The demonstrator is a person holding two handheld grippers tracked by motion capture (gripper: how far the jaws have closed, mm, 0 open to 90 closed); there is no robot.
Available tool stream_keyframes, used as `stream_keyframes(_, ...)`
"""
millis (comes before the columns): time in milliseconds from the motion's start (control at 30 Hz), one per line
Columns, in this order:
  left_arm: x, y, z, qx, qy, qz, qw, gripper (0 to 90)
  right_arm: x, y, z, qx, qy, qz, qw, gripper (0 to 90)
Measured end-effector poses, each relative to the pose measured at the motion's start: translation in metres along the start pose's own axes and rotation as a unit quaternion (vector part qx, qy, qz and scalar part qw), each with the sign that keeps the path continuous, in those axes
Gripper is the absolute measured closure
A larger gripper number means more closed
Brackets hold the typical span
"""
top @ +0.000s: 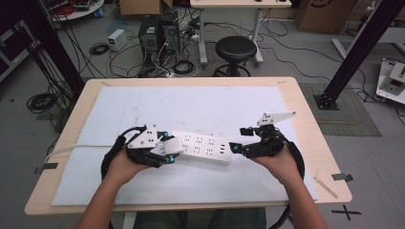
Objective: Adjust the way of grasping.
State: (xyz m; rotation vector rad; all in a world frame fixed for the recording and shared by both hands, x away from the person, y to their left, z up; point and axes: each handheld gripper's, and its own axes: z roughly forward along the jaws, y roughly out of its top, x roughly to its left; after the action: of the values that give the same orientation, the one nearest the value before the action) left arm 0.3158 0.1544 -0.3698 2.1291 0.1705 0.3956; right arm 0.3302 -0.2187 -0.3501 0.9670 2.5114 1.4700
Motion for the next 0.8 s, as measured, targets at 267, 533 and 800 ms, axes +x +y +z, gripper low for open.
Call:
stream_keyframes(267, -0.027, 0.006, 0.025, -0.009, 0.013, 0.075, 0.9971, 42.5, 0.010, -0.013, 0.027, 0.010, 0.038, 0.020, 0.9990, 20.3)
stream_keyframes(533, -0.043, 0.007, 0.043, -0.027, 0.017, 0.116, 0.9928, 42.5, 0.032, -0.021, 0.050, 0.008, 0.084, 0.022, 0.9962, 20.3)
stream_keyframes(800, -0.050, 0.008, 0.050, -0.039, 0.018, 0.128, 0.9908, 42.5, 0.035, -0.026, 0.069, -0.008, 0.150, 0.079, 0.9856, 20.3)
